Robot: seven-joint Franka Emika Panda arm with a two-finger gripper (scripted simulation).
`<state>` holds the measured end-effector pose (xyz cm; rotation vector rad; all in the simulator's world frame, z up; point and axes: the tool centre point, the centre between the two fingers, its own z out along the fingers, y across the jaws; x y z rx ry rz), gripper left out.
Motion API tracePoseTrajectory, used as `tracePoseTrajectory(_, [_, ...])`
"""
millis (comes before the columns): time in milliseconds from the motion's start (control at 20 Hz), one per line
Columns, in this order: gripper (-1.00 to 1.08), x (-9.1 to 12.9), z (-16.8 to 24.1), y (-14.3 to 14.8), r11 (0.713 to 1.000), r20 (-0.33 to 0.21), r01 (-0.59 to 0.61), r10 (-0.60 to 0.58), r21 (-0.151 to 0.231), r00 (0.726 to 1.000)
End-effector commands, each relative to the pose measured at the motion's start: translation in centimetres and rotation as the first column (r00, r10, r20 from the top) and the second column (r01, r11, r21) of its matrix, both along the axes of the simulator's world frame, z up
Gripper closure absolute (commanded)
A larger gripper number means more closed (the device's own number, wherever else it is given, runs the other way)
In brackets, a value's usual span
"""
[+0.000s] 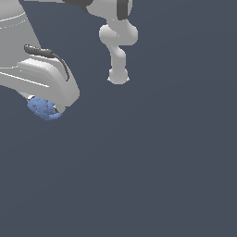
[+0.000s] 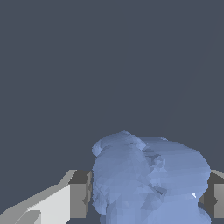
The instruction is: Pick up the object and move it to a goal position.
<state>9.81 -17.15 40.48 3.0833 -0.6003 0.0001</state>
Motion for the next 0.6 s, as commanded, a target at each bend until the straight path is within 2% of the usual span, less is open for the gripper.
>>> tracePoseTrajectory(0, [1.08, 0.26, 0.48, -0.09, 1.0, 0.0, 0.0, 0.0, 0.0, 1.0])
tracePoseTrajectory(550, [1.08, 0.81, 1.43, -0.27, 1.0, 0.0, 0.0, 0.0, 0.0, 1.0])
